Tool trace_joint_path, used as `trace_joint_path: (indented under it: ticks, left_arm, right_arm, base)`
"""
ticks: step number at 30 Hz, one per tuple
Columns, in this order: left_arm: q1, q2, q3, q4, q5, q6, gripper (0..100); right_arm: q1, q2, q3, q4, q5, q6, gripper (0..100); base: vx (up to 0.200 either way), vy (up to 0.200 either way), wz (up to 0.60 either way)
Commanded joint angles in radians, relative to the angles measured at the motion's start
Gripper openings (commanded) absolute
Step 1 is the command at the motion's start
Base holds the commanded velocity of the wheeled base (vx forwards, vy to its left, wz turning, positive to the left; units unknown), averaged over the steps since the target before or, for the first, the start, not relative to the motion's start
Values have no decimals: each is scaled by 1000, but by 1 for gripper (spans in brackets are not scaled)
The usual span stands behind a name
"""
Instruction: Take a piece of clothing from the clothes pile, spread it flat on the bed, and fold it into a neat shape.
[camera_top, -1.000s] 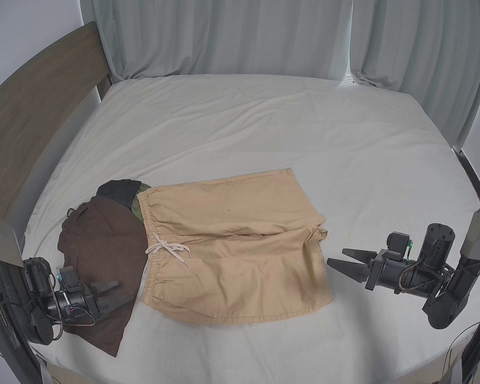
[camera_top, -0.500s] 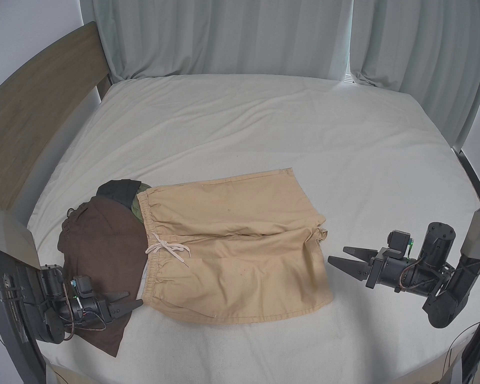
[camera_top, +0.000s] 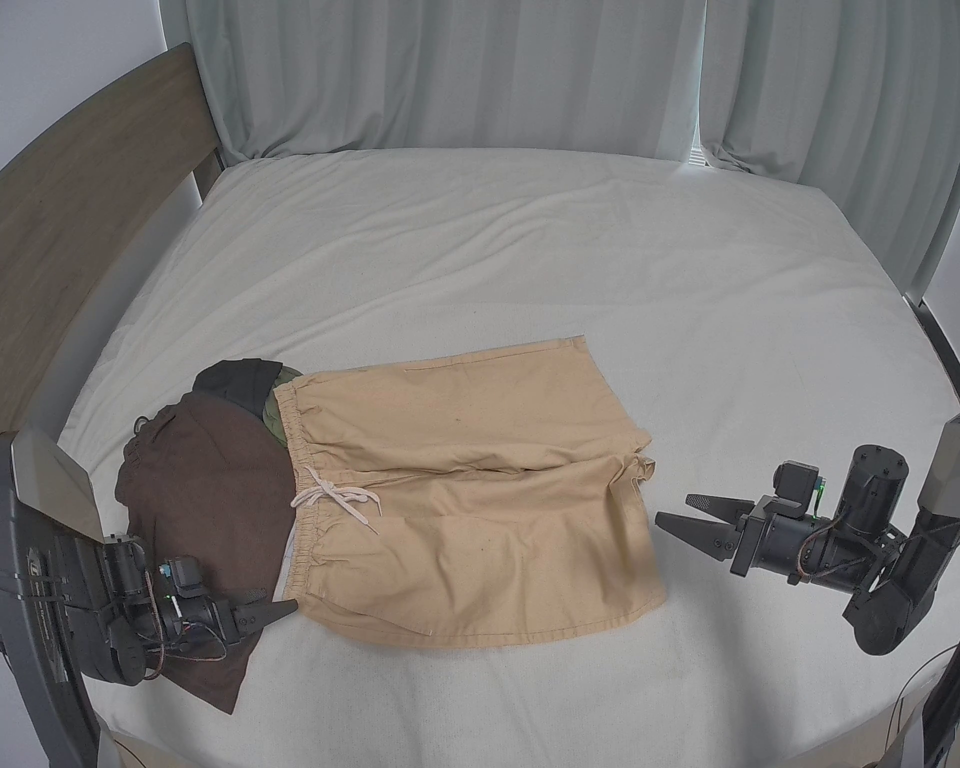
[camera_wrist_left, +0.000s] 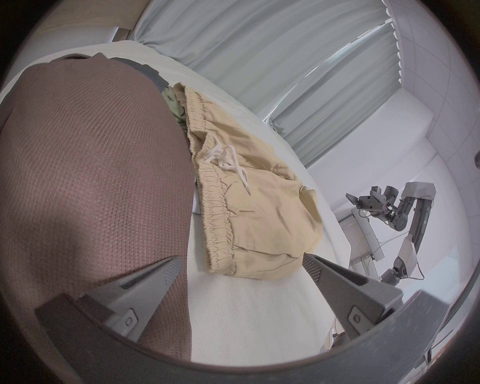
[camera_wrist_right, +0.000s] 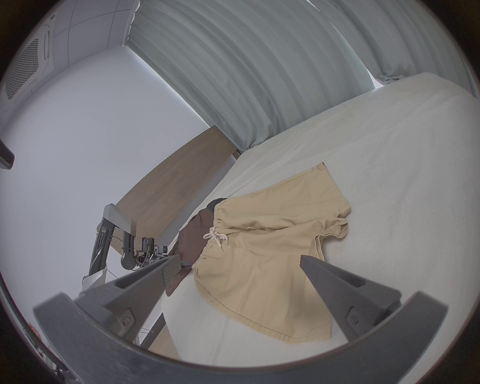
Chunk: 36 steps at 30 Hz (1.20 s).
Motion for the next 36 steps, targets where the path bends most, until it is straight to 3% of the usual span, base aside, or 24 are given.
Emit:
trace_joint_path:
  ticks: [1, 7, 36]
  left_arm:
    - [-19, 19, -12, 0, 18, -23, 100]
    - [-55, 27, -29, 0, 47, -75, 100]
    - [-105, 111, -110, -2, 77, -76, 100]
  right_arm:
    - [0, 4, -1, 0, 1, 0, 100]
    - [-1, 4, -1, 0, 2, 0, 100]
    - [-10, 6, -3, 0, 7, 1, 100]
  base:
    - [0, 0, 0]
    - [0, 0, 0]
    - [0, 0, 0]
